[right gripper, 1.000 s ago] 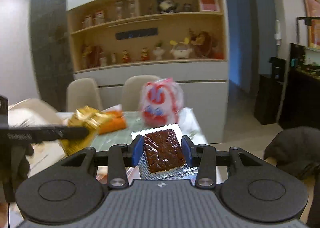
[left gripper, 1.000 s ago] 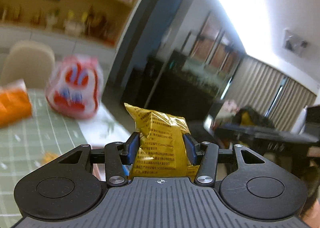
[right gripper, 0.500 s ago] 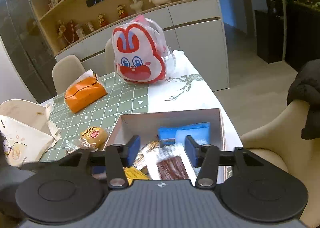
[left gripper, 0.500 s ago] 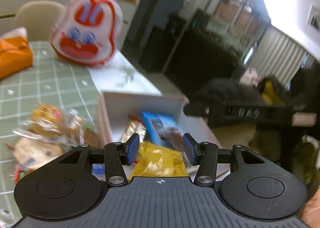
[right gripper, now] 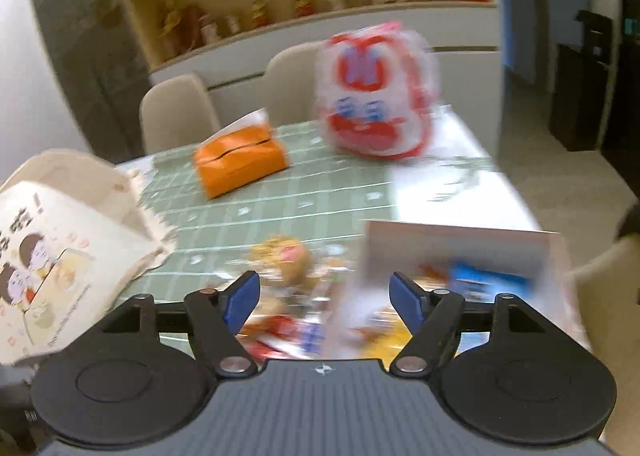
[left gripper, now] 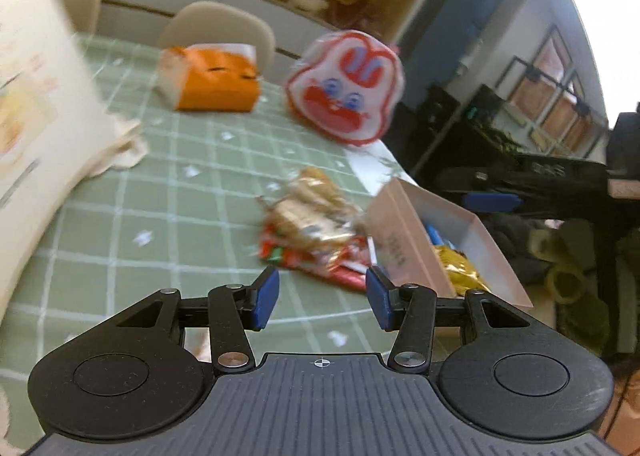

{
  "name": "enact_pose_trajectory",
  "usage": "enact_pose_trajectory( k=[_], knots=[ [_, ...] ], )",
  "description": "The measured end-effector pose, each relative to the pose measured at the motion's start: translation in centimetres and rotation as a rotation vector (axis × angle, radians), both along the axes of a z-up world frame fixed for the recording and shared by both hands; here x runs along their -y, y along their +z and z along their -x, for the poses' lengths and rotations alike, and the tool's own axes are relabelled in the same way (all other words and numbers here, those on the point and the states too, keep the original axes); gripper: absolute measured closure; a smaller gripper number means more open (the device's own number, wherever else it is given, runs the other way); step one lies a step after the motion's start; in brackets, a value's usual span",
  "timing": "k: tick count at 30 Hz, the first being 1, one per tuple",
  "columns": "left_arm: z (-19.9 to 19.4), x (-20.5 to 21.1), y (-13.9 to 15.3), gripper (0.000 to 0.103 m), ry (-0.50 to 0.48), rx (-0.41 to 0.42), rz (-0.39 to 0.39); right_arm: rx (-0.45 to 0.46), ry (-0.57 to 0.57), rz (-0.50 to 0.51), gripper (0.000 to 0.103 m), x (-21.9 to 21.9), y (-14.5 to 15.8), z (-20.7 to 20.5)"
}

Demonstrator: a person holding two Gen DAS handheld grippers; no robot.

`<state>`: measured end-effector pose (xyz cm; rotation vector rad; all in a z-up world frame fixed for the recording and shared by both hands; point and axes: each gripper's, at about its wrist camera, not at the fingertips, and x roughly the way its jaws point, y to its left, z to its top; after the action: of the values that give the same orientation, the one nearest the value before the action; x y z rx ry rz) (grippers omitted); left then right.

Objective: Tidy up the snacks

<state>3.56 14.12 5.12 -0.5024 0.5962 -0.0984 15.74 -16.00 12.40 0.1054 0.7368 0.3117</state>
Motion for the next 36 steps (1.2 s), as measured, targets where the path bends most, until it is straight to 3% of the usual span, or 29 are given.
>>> enact_pose_trajectory(
  k=[4,8,13,16,20,28,33,36],
  knots=[
    [1.4,-3.2,-1.0,0.050,0.051,0.029,0.080,-0.086,0.061,0.006,0.027,-6.1,-1.6,-3.3],
    [1.7,-4.5,-1.7,0.050,0.047,-0.007,0.145,-0.105,0.020,0.089,0.027,-10.6,-3.9,-7.5],
    [2.0,-4.9,-1.9,0.050,0.051,-0.037,0.171,-0.124,-0.109,0.235,0.028,-13.0,-7.2,-12.9],
    [2.3,-5.1,-1.7,0.050,0.055,-0.026,0.192,-0.204,-0.095,0.273,0.036,-13.0,-9.0,-14.2],
    [2.8,-5.3,-1.4,0.050,0.078,-0.005,0.206,-0.202,0.012,0.298,0.042,-13.1,-8.8,-10.7],
    [2.5,-3.9,-1.6,0.050,0.041,-0.014,0.183,-0.315,0.297,0.187,0.043,-12.3,-7.4,1.5],
    [2.5,-3.0,-1.5,0.050,0.010,-0.005,0.161,-0.218,0.215,0.119,0.039,-8.7,-3.2,4.2],
    [2.5,-2.1,-1.2,0.050,-0.028,0.003,0.124,-0.237,0.184,0.058,0.039,-6.3,-2.8,4.6]
  ],
)
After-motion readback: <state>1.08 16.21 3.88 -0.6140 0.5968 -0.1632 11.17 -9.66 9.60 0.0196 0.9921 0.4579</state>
